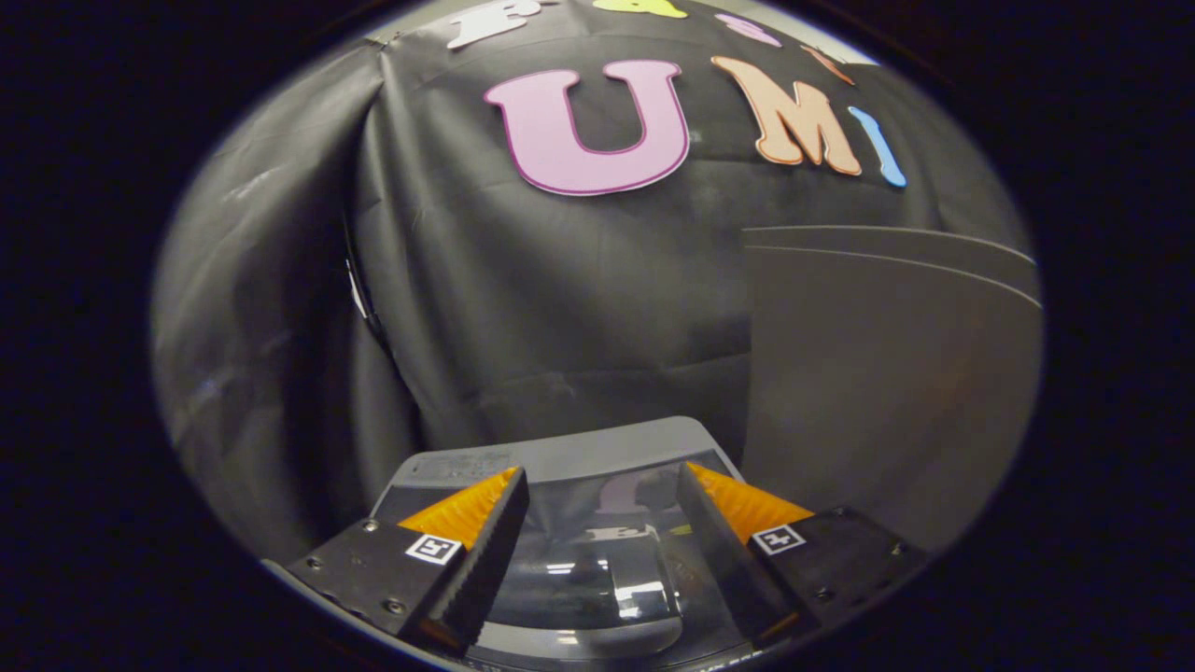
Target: Put the clothes into the washing machine and then close the washing machine lid.
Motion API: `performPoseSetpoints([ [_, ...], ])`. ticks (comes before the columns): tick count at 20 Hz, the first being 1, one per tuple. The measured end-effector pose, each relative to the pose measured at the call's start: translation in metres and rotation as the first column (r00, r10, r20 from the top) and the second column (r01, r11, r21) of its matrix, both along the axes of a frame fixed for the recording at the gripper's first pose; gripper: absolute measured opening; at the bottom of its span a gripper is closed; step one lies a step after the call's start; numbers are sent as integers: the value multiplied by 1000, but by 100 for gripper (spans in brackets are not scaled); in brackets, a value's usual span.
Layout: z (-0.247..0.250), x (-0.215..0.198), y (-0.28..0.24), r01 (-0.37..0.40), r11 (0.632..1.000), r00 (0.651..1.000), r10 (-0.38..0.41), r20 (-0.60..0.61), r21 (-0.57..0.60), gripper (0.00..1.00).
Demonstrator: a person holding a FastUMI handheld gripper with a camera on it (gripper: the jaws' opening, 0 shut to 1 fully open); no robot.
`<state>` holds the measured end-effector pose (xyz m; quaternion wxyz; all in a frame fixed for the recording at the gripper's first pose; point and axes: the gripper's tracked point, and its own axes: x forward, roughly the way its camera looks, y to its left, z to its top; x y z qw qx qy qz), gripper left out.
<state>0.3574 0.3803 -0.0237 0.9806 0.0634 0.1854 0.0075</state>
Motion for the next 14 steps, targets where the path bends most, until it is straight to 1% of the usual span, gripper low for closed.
performPoseSetpoints([
  [3,-4,-1,0,-4,1000,999,3,-32,-11,97],
  [6,-7,0,-3,-8,999,1000,7,-17,-50,97],
  [8,-6,-3,-2,-28,997,999,27,-21,-70,98],
  [14,-13,-30,-4,-63,994,998,60,-36,-89,97],
])
